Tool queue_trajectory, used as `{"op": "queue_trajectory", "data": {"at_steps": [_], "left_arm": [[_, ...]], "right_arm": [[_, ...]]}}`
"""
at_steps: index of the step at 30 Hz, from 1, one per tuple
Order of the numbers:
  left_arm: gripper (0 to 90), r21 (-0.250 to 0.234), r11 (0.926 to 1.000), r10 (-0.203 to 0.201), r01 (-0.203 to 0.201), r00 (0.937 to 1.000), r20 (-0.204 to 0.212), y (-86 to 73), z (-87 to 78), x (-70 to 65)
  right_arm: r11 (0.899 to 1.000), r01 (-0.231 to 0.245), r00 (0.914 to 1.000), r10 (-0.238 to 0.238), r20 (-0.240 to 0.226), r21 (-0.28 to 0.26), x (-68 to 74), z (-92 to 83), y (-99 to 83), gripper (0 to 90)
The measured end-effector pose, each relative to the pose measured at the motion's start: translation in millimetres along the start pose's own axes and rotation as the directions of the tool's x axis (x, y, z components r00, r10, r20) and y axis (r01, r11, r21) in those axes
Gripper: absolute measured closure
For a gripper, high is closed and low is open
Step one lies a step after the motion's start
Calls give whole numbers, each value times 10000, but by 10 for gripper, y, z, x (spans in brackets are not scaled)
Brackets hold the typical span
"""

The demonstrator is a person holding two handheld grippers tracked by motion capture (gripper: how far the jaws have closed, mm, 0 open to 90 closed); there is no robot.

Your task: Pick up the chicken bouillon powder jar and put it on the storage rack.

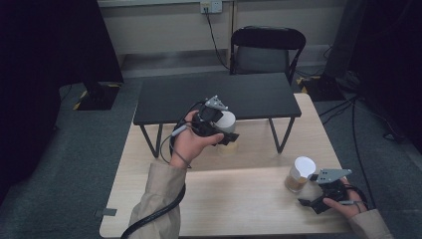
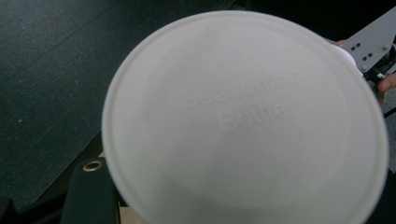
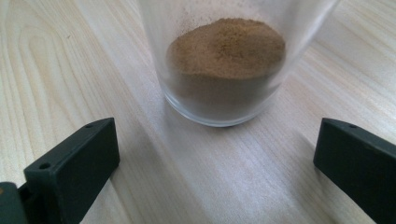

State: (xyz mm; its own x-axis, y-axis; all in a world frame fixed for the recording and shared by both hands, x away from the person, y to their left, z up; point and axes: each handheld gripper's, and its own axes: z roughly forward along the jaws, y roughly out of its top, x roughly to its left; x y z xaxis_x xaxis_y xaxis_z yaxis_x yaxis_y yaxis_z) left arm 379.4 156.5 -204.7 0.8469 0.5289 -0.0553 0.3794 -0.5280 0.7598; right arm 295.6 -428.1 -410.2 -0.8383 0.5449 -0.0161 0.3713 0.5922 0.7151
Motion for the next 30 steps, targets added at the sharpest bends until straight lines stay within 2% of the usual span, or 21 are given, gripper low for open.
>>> {"op": "queue_trajectory", "data": {"at_steps": [14, 30], "left_arm": [[339, 41, 9999, 119, -119, 9999, -58, 239, -140, -2], [339, 84, 10000, 36, -35, 9999, -107, 480, -251, 54]], "right_arm": [[10000, -11, 10000, 11, -2, 4, 0, 0, 1, 0], [10000, -17, 10000, 17, -2, 4, 1, -1, 1, 0]]}}
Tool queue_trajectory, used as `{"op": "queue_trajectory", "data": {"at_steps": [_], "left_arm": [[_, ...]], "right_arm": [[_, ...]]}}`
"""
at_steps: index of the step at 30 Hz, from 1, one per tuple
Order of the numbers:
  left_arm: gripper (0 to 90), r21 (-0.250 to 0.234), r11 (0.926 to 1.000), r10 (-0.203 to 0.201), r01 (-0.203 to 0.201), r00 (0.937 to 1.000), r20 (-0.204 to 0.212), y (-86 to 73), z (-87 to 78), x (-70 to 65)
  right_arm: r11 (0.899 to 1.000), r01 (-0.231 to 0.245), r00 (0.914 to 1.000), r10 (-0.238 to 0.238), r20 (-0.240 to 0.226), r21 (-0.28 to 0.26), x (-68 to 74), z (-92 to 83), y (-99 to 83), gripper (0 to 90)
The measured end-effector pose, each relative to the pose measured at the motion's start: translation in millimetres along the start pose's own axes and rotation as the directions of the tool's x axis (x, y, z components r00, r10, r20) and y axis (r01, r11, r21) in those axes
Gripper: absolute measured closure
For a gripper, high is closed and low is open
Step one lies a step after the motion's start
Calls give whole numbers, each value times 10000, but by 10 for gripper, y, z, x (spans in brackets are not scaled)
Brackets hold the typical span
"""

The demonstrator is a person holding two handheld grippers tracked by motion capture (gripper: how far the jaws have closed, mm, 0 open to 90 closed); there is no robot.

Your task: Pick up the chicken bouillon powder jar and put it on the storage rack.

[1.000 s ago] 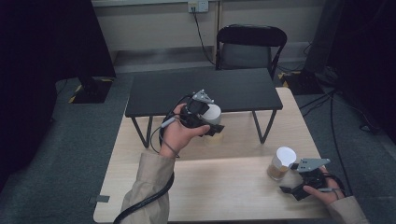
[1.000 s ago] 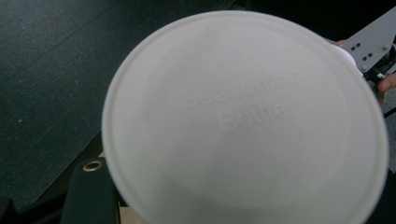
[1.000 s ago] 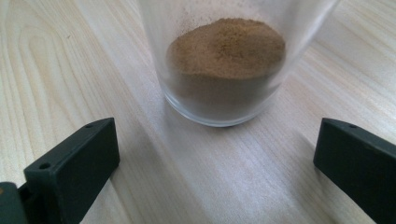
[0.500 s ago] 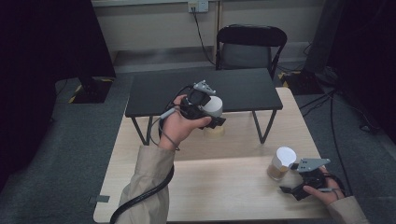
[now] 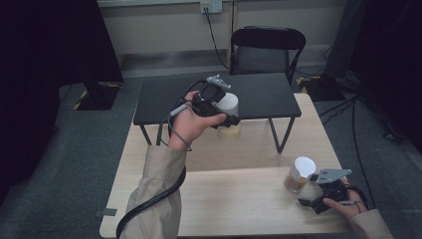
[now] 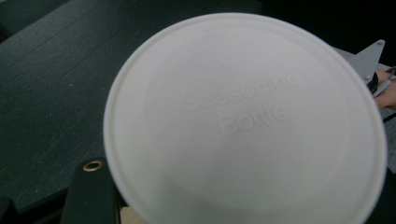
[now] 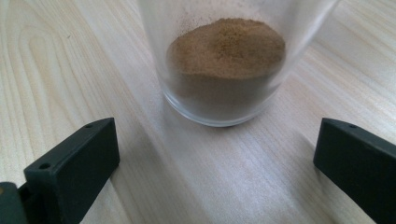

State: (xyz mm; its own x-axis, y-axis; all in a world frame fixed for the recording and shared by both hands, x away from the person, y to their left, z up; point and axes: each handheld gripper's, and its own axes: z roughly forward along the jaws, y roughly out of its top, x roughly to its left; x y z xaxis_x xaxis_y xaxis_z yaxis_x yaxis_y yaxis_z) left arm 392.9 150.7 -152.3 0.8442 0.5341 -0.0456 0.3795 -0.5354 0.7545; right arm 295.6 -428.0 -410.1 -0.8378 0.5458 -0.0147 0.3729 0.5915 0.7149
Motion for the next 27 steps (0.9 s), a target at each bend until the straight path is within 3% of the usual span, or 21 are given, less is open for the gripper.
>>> {"op": "queue_trajectory", "data": {"at_steps": [14, 27], "left_arm": [[339, 27, 9997, -243, 244, 9992, -313, 225, -90, 99], [340, 103, 9983, -572, 581, 9958, -717, 351, -51, 222]], "right_arm": [[10000, 11, 10000, -11, -2, 5, -1, -1, 2, 0], [10000, 11, 10000, -11, -3, 6, -2, -1, 2, 0]]}}
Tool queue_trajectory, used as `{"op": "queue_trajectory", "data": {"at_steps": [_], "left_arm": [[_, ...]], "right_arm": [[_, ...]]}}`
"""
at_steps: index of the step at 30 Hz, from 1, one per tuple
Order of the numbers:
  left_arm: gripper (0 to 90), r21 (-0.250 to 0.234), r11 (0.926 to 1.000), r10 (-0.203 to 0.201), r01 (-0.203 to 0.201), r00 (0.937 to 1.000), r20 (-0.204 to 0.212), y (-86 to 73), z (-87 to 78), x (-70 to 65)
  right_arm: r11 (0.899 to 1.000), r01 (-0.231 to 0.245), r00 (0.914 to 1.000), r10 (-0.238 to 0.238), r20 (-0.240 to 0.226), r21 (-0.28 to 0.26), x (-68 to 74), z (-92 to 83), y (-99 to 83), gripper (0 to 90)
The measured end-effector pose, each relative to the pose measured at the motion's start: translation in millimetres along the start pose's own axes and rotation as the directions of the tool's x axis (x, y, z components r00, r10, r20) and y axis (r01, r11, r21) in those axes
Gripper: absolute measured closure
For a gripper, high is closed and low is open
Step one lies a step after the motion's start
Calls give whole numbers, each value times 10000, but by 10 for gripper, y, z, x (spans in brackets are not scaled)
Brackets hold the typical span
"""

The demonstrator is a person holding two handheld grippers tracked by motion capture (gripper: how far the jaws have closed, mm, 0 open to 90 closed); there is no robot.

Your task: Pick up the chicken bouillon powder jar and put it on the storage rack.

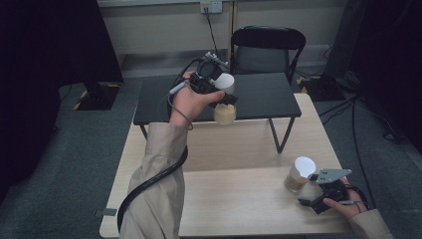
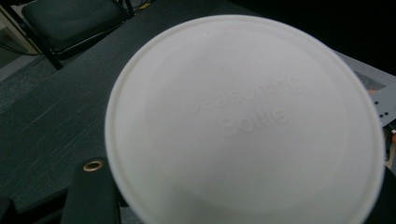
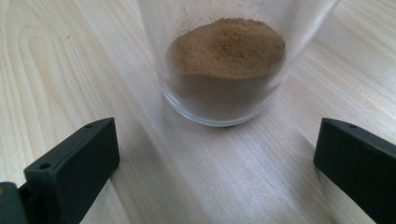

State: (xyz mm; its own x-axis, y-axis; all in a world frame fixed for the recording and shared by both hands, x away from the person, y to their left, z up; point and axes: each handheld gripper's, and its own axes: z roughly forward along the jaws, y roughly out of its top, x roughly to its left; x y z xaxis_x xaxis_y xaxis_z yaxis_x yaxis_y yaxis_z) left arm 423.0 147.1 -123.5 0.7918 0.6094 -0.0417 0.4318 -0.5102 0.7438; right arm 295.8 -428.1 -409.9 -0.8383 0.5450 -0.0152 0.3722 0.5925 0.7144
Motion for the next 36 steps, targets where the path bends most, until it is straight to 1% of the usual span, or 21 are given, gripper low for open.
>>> {"op": "queue_trajectory", "data": {"at_steps": [4, 7, 11, 12, 13, 16, 18, 20, 22, 23, 27, 33, 36], "left_arm": [[340, 133, 9999, -12, 14, 9998, -195, 39, 31, 15], [340, 119, 9998, -141, 144, 9997, -218, 46, 46, 61], [340, 122, 9994, -310, 316, 9986, -429, 67, 60, 89], [340, 122, 9994, -310, 316, 9986, -429, 67, 60, 89], [340, 117, 9993, -336, 343, 9979, -555, 75, 69, 92], [340, 20, 9987, -503, 506, 9960, -738, 69, 84, 105], [340, -21, 9986, -524, 524, 9956, -771, 65, 90, 112], [340, -110, 9979, -638, 631, 9943, -854, 54, 101, 115], [340, -147, 9976, -687, 677, 9937, -880, 52, 113, 115], [340, -144, 9982, -601, 590, 9933, -988, 62, 130, 79], [339, -161, 9982, -586, 571, 9921, -1111, 66, 143, 48], [334, -449, 9974, -621, 571, 9907, -1213, -8, 152, 18], [310, -502, 9971, -637, 574, 9889, -1341, -21, 161, -1]], "right_arm": [[10000, 2, 10000, -2, -1, -2, 0, 0, 0, 0], [10000, -4, 10000, 4, -1, 1, 0, 0, 0, 0], [10000, -4, 10000, 4, 0, -1, 0, 0, 0, 0], [10000, -4, 10000, 4, 0, -1, 0, 0, 0, 0], [10000, -5, 10000, 5, 0, -1, 0, 0, 0, 0], [10000, -3, 10000, 3, 1, -1, 0, 0, 0, 0], [10000, -7, 10000, 7, 1, -1, 1, 0, 0, 0], [10000, -4, 10000, 4, 3, -1, 1, 0, 0, 0], [10000, -5, 10000, 5, 3, -2, 1, 0, 0, 0], [10000, -5, 10000, 5, 3, -2, 1, 0, 0, 0], [10000, -5, 10000, 5, 2, -2, 1, 0, -1, 0], [10000, -4, 10000, 4, 0, -3, 0, 0, 0, 0], [10000, -2, 10000, 2, 3, -3, 1, 0, -1, 0]]}}
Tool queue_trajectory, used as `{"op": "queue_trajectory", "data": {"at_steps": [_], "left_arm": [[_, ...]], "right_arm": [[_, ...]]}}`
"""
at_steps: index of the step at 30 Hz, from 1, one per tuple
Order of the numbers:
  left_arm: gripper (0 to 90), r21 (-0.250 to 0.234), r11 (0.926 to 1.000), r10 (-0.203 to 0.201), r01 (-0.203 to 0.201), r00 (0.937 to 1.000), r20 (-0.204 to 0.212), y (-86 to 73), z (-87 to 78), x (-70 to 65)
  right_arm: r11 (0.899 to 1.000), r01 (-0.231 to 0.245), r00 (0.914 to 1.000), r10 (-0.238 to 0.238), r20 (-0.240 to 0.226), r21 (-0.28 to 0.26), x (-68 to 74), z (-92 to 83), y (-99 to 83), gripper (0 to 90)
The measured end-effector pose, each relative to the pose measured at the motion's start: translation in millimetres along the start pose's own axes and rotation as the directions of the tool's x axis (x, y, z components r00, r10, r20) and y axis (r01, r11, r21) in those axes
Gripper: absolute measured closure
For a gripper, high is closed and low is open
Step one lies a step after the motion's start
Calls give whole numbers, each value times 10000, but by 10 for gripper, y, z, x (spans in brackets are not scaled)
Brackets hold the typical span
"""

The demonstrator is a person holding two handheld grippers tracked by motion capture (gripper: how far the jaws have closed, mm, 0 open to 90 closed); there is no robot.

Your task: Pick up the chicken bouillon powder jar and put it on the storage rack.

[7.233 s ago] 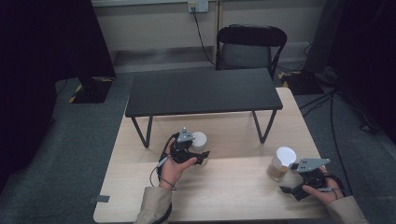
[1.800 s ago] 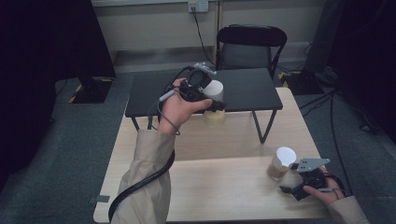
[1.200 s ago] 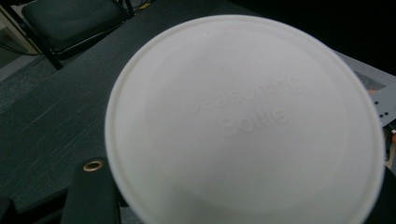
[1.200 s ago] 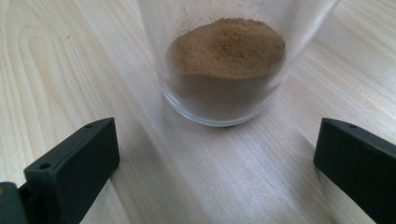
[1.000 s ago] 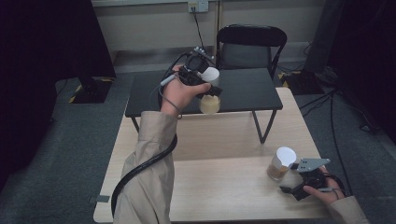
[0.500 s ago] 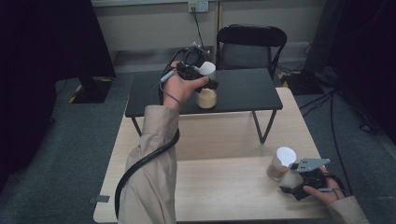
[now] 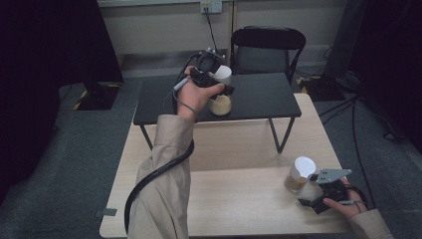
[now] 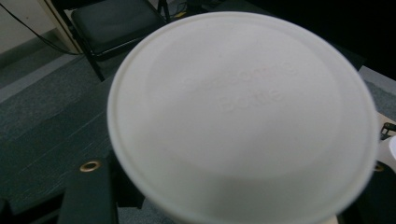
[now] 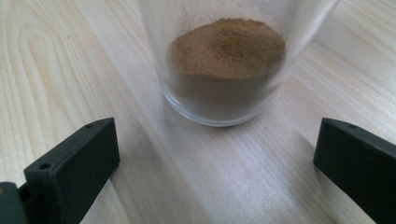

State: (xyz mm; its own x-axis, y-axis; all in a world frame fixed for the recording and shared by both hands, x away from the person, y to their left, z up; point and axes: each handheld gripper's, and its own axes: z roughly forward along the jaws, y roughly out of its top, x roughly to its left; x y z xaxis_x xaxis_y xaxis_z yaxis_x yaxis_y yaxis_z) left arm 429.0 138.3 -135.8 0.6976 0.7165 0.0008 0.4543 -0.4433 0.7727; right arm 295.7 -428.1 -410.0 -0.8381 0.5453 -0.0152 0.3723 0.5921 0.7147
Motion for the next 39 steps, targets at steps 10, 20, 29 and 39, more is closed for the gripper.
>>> {"op": "queue_trajectory", "data": {"at_steps": [10, 20, 29, 39], "left_arm": [[148, -291, 9991, -306, 299, 9992, -257, -104, 18, -49], [37, -442, 9974, -589, 571, 9974, -404, -224, -51, -101], [13, -685, 9957, -627, 625, 9980, -19, -414, -45, -109], [16, -870, 9950, -471, 480, 9988, 120, -548, -54, -167]], "right_arm": [[10000, -3, 10000, 3, 0, 3, 0, 0, 0, 0], [10000, -2, 10000, 2, -1, 3, 0, 0, 0, 0], [10000, 2, 10000, -2, 1, 1, 0, 0, 0, 0], [10000, -1, 10000, 1, 4, -10, 1, 1, -2, 0]]}}
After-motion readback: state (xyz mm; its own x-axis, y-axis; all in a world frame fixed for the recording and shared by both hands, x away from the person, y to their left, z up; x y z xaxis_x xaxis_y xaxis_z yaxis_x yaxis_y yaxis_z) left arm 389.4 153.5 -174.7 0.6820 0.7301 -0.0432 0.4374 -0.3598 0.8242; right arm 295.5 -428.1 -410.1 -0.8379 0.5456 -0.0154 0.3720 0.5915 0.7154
